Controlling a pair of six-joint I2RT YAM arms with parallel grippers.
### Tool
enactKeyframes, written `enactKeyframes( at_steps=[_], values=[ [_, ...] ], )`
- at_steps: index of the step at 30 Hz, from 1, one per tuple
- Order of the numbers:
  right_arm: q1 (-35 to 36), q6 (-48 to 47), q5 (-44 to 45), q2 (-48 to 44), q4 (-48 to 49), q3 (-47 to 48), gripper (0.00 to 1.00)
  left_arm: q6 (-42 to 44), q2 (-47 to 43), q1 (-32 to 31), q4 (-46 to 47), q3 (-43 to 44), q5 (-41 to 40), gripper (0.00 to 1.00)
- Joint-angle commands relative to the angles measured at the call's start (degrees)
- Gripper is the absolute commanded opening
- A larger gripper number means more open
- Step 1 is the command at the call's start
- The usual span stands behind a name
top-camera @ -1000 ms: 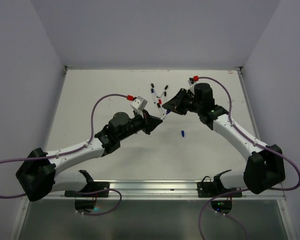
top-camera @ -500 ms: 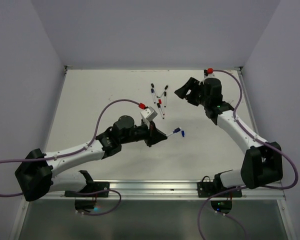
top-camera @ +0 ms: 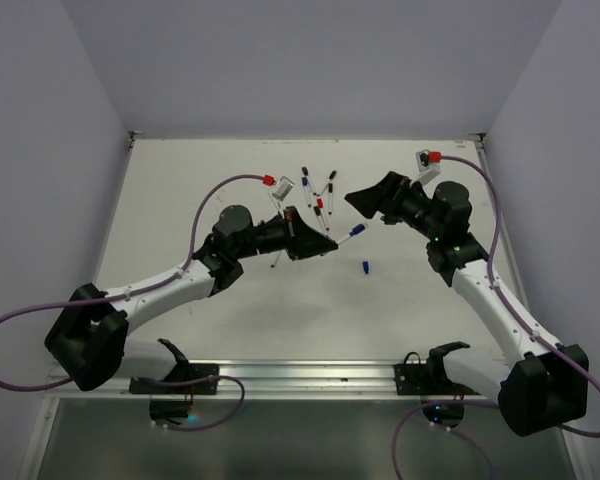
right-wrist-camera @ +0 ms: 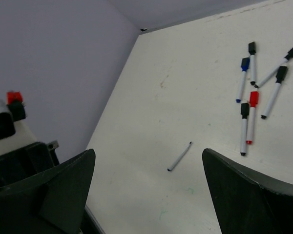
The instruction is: Open the pen caps
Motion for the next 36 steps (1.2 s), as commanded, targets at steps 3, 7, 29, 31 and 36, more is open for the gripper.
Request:
enactKeyframes(
  at_steps=[3, 7, 29, 31, 36],
  values=[
    [-0.2, 7.9, -10.7, 1.1, 17.8, -4.1, 0.91, -19.7, 2.8, 3.8, 22.5, -2.8, 6.5, 0.00],
    [-0.3, 11.1, -10.5, 0.3, 23.6, -6.5, 0.88, -21.4, 2.8, 4.1, 24.0, -3.9, 4.6, 0.00],
    [-0.3, 25.4, -13.3, 2.9, 48.2, -12.0, 0.70, -22.2, 4.5, 5.1, 19.4, -2.6, -3.5, 0.00],
    [-0.2, 25.4, -13.7, 3.3, 47.1, -11.3, 0.70, -22.7, 5.2, 5.3, 21.0, -2.9, -3.3, 0.00],
    [-0.1, 26.7, -14.2, 5.4, 49.6, -11.8, 0.69, -23.5, 5.9, 5.2, 22.8, -2.6, -3.1, 0.00]
  ],
)
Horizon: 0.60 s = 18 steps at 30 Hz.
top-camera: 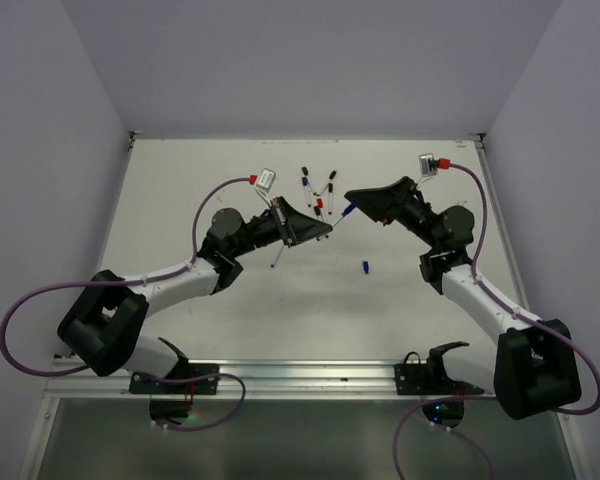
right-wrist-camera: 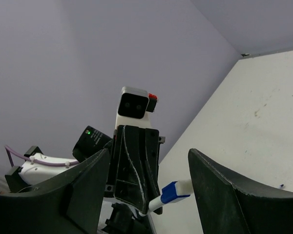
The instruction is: Open the pen caps
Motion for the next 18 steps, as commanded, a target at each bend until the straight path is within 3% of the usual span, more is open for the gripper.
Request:
enactKeyframes(
  at_steps=[1, 9, 18],
  values=[
    [0.2, 2.0, -1.8, 1.8, 5.8, -0.6, 0.69, -0.6, 0.2, 0.4, 3.1, 1.7, -0.3, 0.00],
    [0.3, 3.7, -1.9, 4.9, 9.2, -1.1, 0.68, -0.6, -0.1, 0.6, 4.0, 2.2, 0.6, 0.00],
    [1.1, 8.0, -2.5, 8.0, 15.0, -0.4, 0.60, -3.8, 3.2, 1.1, 8.9, 3.1, 1.6, 0.00]
  ],
)
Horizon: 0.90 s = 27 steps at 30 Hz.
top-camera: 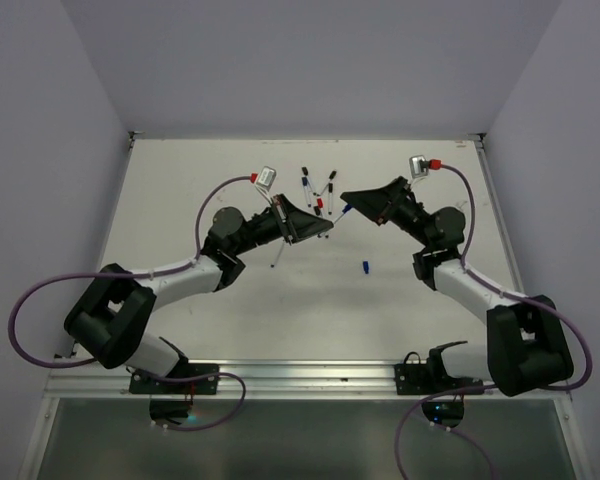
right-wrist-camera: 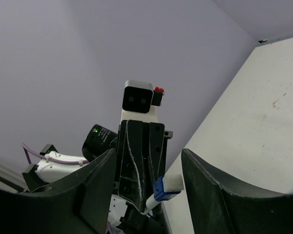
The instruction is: Open the pen caps
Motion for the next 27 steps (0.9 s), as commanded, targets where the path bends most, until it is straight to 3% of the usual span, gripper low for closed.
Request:
enactKeyframes(
  at_steps=[1, 21, 24, 25, 27],
  values=[
    [0.7, 1.6, -1.0, 0.7, 5.8, 0.3, 0.59, -2.2, 0.9, 0.6, 5.8, 2.6, 1.1, 0.00],
    [2.7, 3.0, 0.5, 3.3, 9.2, 0.1, 0.42, -3.1, 1.6, 0.8, 7.5, 2.5, 0.6, 0.00],
    [2.7, 2.4, 0.6, 3.3, 8.3, 0.5, 0.18, -2.9, 1.6, 0.8, 7.0, 2.2, 0.9, 0.00],
    [2.8, 2.0, 0.5, 3.3, 7.3, 0.7, 0.01, -2.8, 1.5, 0.8, 7.0, 2.0, 0.9, 0.00],
    [2.8, 0.5, 0.9, 2.4, 4.8, 0.7, 0.00, -2.1, 1.1, 0.8, 6.1, 2.0, 1.4, 0.00]
  ],
)
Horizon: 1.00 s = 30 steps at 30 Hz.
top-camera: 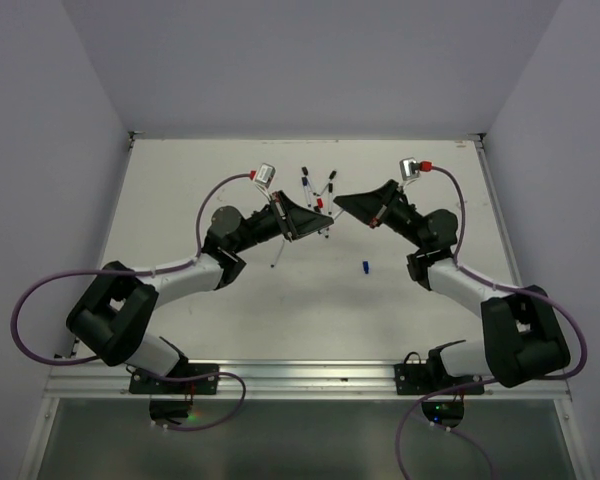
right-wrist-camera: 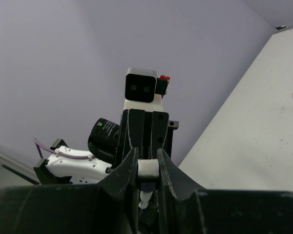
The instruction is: Open the pen caps
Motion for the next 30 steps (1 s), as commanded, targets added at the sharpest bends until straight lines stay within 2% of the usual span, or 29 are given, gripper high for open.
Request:
enactKeyframes(
  at_steps=[1, 3, 4, 5, 6, 7, 9, 13, 16, 17, 20, 26, 29, 30],
  values=[
    [0.3, -4.3, 2.0, -1.6, -2.7, 0.8, 0.00, 3.2, -1.1, 0.5, 0.8, 1.5, 1.6, 0.00],
    [0.3, -8.1, 2.9, -4.3, -9.1, 2.0, 0.00, 7.1, -2.6, 0.5, -5.6, 2.0, 1.3, 0.00],
    [0.8, -11.6, 3.0, -5.0, -15.1, 2.5, 0.00, 12.6, -4.7, 0.5, -8.3, 2.3, 0.9, 0.10],
    [0.9, -12.8, 3.1, -5.7, -17.2, 2.8, 0.00, 15.3, -5.8, 0.5, -14.7, 2.8, -0.5, 0.21],
    [0.9, -14.1, 2.9, -6.5, -19.3, 3.3, 0.00, 17.7, -6.8, 0.4, -17.6, 3.6, -1.2, 0.40],
    [1.0, -14.5, 2.9, -6.8, -20.4, 3.4, 0.00, 22.0, -8.2, 0.3, -22.1, 4.2, -2.2, 0.46],
    [1.1, -15.4, 2.8, -7.1, -22.1, 4.2, 0.00, 25.1, -9.4, 0.3, -24.6, 4.7, -3.2, 0.56],
    [2.4, -18.1, 3.5, -7.7, -27.8, 5.5, 0.00, 33.3, -11.9, -0.7, -28.3, 5.3, -5.7, 0.66],
    [3.3, -20.5, 4.6, -7.9, -33.8, 7.1, 0.00, 39.0, -13.0, -2.9, -33.7, 6.6, -12.4, 0.71],
    [3.6, -21.2, 6.1, -8.5, -35.6, 7.6, 0.00, 42.8, -13.5, -5.0, -36.1, 6.9, -16.9, 0.77],
    [4.4, -22.1, 6.5, -8.7, -38.1, 8.8, 0.00, 48.2, -12.6, -10.1, -41.0, 10.0, -23.6, 0.78],
    [4.9, -22.1, 7.2, -9.7, -40.1, 10.1, 0.00, 48.6, -11.0, -11.4, -41.7, 9.2, -26.7, 0.77],
    [5.3, -21.9, 7.3, -10.0, -40.3, 10.6, 0.00, 48.3, -10.4, -11.5, -41.2, 9.5, -26.8, 0.69],
    [5.5, -21.5, 7.3, -10.0, -40.1, 10.8, 0.00, 48.1, -10.0, -11.5, -41.3, 9.9, -26.7, 0.57]
  ],
)
